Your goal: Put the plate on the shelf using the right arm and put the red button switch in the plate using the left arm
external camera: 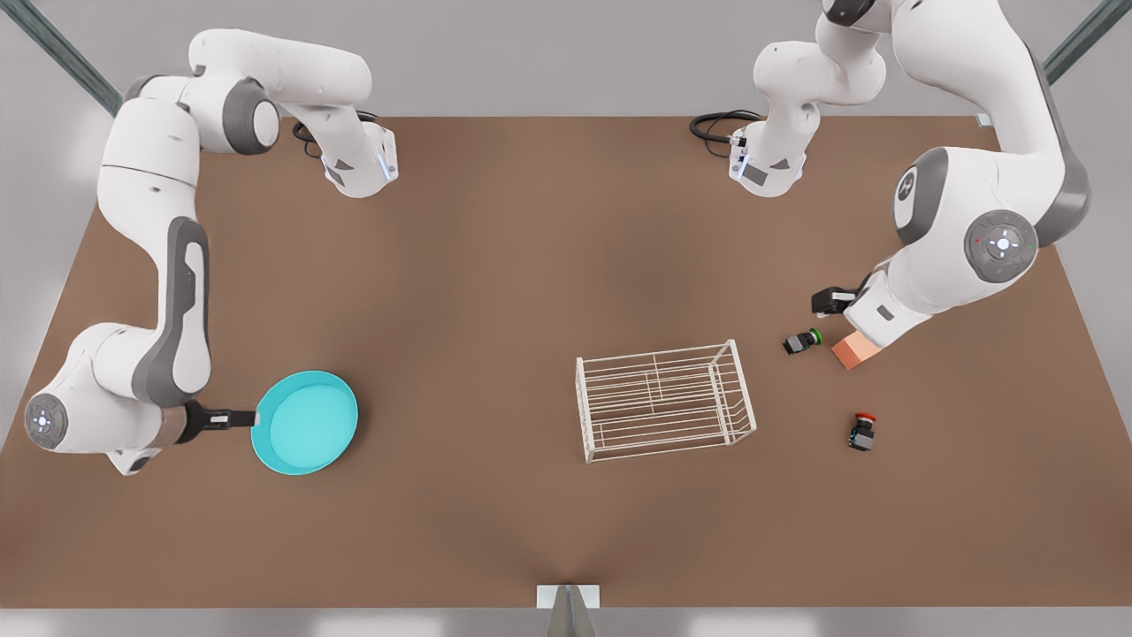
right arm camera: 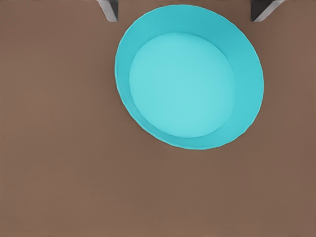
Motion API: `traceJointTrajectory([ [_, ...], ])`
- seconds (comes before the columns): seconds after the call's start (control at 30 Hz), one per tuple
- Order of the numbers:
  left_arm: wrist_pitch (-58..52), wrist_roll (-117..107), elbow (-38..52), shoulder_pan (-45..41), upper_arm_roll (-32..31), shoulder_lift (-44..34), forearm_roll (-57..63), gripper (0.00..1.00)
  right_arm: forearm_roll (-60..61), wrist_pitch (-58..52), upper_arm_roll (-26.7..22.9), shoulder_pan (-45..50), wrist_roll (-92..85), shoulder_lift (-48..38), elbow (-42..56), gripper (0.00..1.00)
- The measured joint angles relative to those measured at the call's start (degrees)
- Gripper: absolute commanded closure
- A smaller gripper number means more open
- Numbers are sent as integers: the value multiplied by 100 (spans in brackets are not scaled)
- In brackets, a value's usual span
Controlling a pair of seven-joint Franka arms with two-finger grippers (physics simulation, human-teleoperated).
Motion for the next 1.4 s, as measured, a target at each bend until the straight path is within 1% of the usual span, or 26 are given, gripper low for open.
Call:
traceJointTrajectory([
  [0.17, -29, -17, 0, 18, -52, -16, -23, 0, 472, 723, -4, -178, -773, 181, -318, 0],
  [0.4, -78, -33, 5, 9, -62, -32, -25, 0, 459, 1636, -22, -278, -1681, 368, -952, 0],
  [0.77, -96, -48, 7, 14, -63, -34, 18, 0, 680, 2483, 17, -303, -2563, 481, -1489, 0],
  [0.8, -94, -49, 6, 18, -62, -32, 20, 0, 719, 2516, 23, -301, -2619, 477, -1526, 4],
  [0.87, -89, -51, 7, 22, -62, -31, 23, 0, 774, 2563, 28, -300, -2722, 471, -1569, 16],
  [0.93, -87, -53, 6, 26, -62, -31, 25, 0, 816, 2585, 34, -299, -2812, 456, -1581, 20],
  [0.97, -86, -53, 6, 28, -62, -31, 26, 0, 833, 2592, 37, -298, -2853, 451, -1584, 27],
  [1.03, -83, -55, 6, 30, -62, -24, 28, 0, 856, 2601, 39, -291, -2930, 447, -1585, 43],
  [1.07, -81, -56, 7, 30, -62, -23, 30, 0, 864, 2603, 38, -290, -2967, 450, -1585, 56],
  [1.1, -80, -56, 6, 30, -62, -22, 32, 0, 874, 2602, 36, -290, -3006, 450, -1586, 61],
  [1.13, -79, -57, 6, 30, -62, -22, 33, 0, 877, 2604, 36, -289, -3040, 451, -1586, 65],
  [1.17, -79, -57, 7, 28, -62, -22, 33, 0, 882, 2605, 33, -289, -3074, 452, -1586, 76],
  [1.2, -78, -58, 7, 25, -62, -22, 34, 0, 892, 2604, 34, -289, -3110, 453, -1586, 79],
  [1.4, -74, -60, 6, 26, -63, -20, 31, 0, 914, 2589, 44, -270, -3299, 443, -1580, 79],
])
